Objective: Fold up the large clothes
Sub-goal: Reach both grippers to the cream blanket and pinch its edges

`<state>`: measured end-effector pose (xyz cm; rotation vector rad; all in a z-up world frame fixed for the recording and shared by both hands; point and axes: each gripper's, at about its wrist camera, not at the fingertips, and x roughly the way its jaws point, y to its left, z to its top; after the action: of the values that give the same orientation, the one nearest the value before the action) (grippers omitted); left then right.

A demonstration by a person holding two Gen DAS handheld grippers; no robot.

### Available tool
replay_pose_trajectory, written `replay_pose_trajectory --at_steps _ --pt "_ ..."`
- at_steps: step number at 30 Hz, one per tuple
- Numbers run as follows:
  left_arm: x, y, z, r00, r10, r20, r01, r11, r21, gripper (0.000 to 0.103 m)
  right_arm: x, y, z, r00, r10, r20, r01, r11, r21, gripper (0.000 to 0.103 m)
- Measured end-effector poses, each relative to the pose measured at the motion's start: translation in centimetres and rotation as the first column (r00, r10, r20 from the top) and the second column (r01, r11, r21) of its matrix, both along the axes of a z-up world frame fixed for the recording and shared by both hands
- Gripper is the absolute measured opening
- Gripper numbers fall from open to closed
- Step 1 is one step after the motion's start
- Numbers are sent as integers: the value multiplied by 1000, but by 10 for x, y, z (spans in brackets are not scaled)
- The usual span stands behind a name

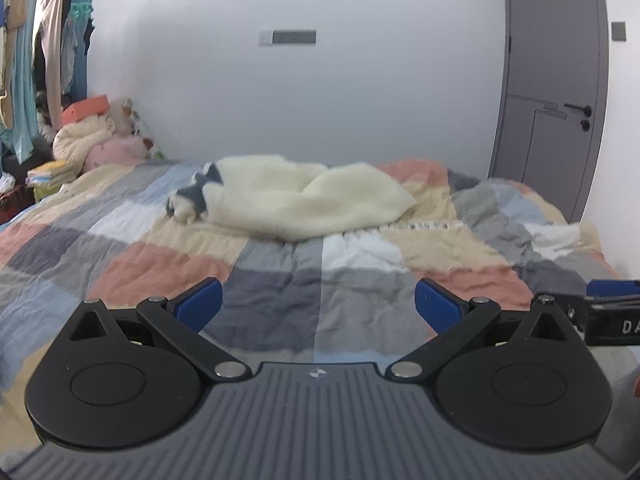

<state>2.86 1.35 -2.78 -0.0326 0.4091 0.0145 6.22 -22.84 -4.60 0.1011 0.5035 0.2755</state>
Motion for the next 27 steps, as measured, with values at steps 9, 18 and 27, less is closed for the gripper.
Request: replay_pose_trajectory --at_steps 9,18,27 --pt "61 22 -32 1000 18 3 -18 1000 -25 103 26 8 -9 999 21 -33 -22 1000 -7 103" --pt "119 41 -23 999 29 -44 -34 993 -112 103 78 25 1 996 67 -60 -68 998 -9 103" --pt "200 72 -17 994 65 -93 -81 980 -181 103 146 58 24 990 108 89 -99 990 -100 103"
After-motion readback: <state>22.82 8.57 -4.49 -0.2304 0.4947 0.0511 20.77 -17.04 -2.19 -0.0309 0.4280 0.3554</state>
